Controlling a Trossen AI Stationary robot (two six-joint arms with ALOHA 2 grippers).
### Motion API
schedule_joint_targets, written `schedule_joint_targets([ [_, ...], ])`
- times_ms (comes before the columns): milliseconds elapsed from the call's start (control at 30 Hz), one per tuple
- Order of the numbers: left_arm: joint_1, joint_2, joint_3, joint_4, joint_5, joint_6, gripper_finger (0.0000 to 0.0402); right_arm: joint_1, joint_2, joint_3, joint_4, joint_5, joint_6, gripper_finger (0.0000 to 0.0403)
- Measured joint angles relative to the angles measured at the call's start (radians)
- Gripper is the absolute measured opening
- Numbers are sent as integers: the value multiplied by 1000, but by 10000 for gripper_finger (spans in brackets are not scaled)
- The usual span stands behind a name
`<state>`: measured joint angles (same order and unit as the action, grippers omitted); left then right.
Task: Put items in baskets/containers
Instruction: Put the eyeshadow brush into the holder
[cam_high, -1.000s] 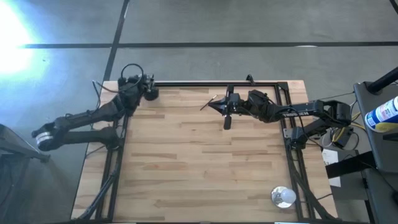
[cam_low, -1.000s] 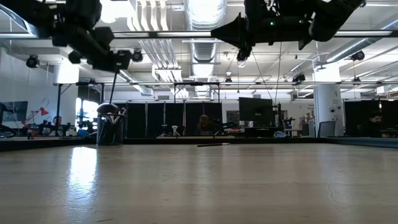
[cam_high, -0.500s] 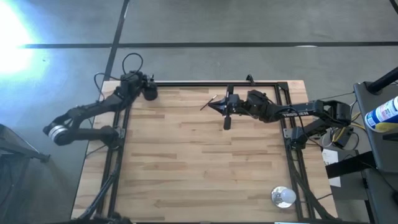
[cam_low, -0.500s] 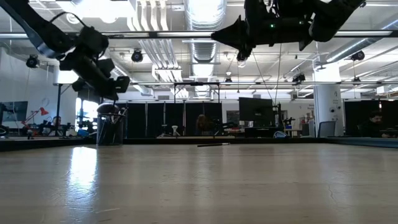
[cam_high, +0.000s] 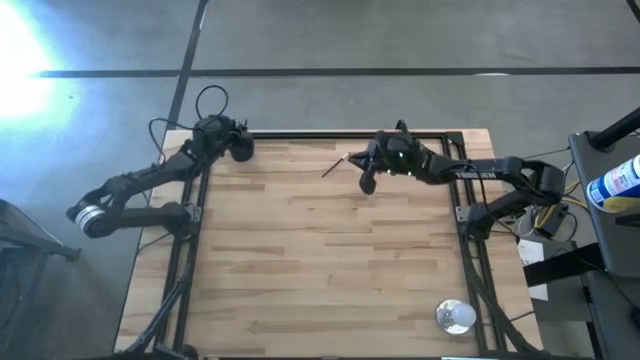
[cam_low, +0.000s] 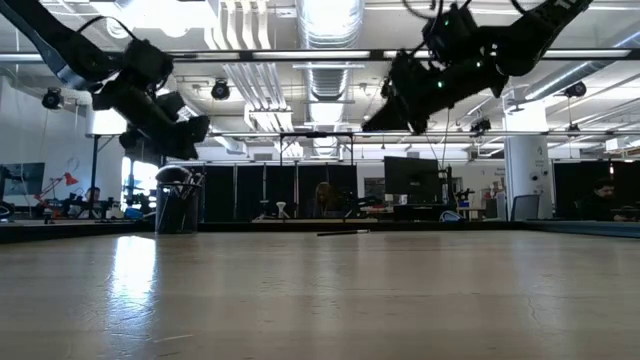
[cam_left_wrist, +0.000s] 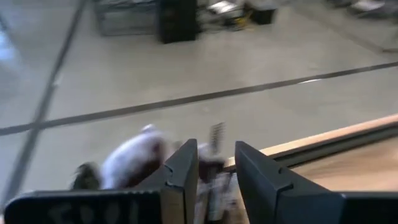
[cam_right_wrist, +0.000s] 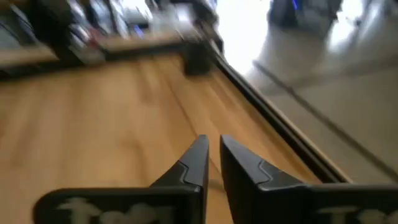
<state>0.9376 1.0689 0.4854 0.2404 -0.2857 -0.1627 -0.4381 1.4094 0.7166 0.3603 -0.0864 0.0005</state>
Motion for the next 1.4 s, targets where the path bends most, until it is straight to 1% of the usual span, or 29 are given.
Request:
schedule_joint_targets([
  [133, -26, -66, 0, -4, 117, 1, 99, -102, 21, 50, -177, -7, -56, 74],
  [233, -70, -90, 0, -5, 217, 5, 99, -174, 72, 103, -249, -78, -95, 100],
  [300, -114, -92, 0, -5, 265, 7, 99, -213, 126, 141, -284, -126, -117, 114],
  [400, -192, -86, 0, -4, 286, 13, 99, -251, 229, 223, -341, -179, -186, 132],
  [467, -246, -75, -2, 8, 287, 31, 99, -267, 305, 297, -408, -193, -251, 142],
  [600, -327, -50, -24, 57, 296, 77, 100, -283, 456, 473, -618, -207, -385, 156],
  [700, -354, -37, -44, 58, 295, 83, 100, -286, 552, 595, -778, -205, -497, 162],
  [767, -357, -36, -61, 59, 295, 79, 100, -288, 606, 661, -863, -203, -557, 164],
  [833, -357, -34, -80, 66, 294, 75, 100, -291, 650, 713, -909, -198, -597, 164],
  [1033, -357, -35, -138, 121, 294, 56, 100, -292, 728, 824, -956, -110, -705, 153],
  [1233, -357, -35, -163, 133, 293, 46, 100, -293, 763, 858, -987, -115, -783, 131],
  [1400, -357, -35, -163, 139, 295, 33, 100, -293, 776, 858, -998, -126, -790, 102],
])
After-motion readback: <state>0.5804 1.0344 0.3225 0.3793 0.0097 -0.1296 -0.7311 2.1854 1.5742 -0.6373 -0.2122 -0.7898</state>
